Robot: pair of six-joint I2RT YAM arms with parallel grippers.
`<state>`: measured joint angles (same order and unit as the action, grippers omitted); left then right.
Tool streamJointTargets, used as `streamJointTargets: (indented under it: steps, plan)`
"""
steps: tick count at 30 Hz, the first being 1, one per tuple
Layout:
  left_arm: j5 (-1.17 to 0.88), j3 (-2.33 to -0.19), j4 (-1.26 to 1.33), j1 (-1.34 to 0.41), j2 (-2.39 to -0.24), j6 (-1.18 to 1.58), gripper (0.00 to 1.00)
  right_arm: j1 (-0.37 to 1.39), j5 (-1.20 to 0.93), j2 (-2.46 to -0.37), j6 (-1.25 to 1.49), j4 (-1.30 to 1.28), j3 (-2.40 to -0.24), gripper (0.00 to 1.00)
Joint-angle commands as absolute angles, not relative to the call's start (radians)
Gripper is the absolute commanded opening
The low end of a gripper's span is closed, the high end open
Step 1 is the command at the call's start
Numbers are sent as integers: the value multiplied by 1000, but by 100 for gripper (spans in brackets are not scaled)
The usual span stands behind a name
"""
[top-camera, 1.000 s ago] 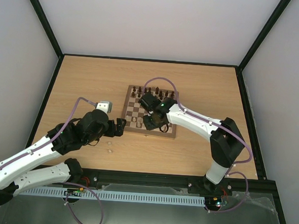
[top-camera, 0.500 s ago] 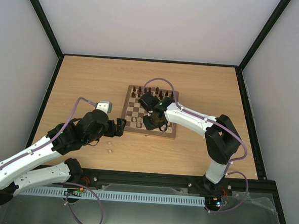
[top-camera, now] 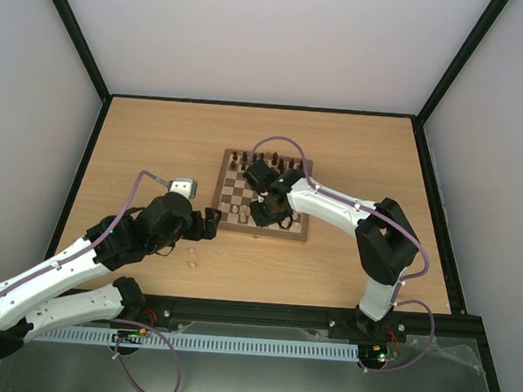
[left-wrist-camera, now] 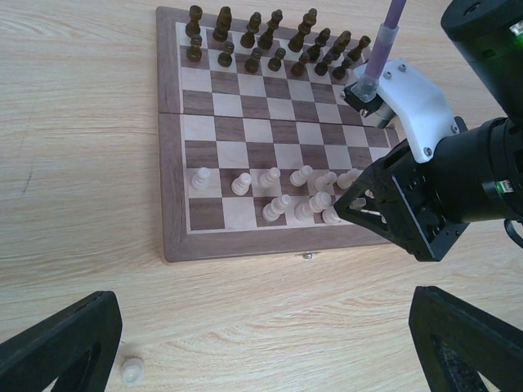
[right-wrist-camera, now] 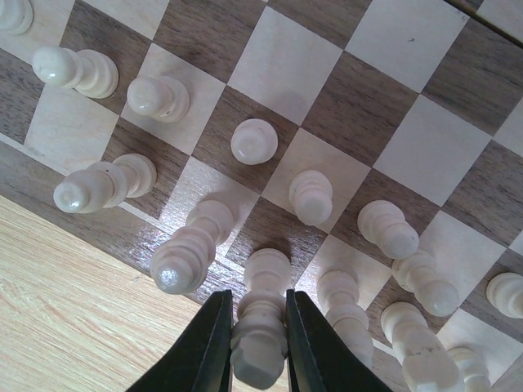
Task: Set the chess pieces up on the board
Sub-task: Place the chess piece on the chessboard.
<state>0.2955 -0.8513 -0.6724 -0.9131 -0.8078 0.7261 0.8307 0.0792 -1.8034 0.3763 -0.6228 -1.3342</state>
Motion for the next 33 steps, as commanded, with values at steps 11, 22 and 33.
streamJointTargets:
  steps: [11,22,33]
  plan:
    - [270,-814,-690,-905,-875,785,99,821,82,-1807,354,-636,-1361,27]
    - [244,-761,-711,-906,-880,849,99,822,74,-1788,336,-635,-1356,21]
    - [236,-749,-691,-905,-877,850,99,821,58,-1783,333,-651,-1367,12]
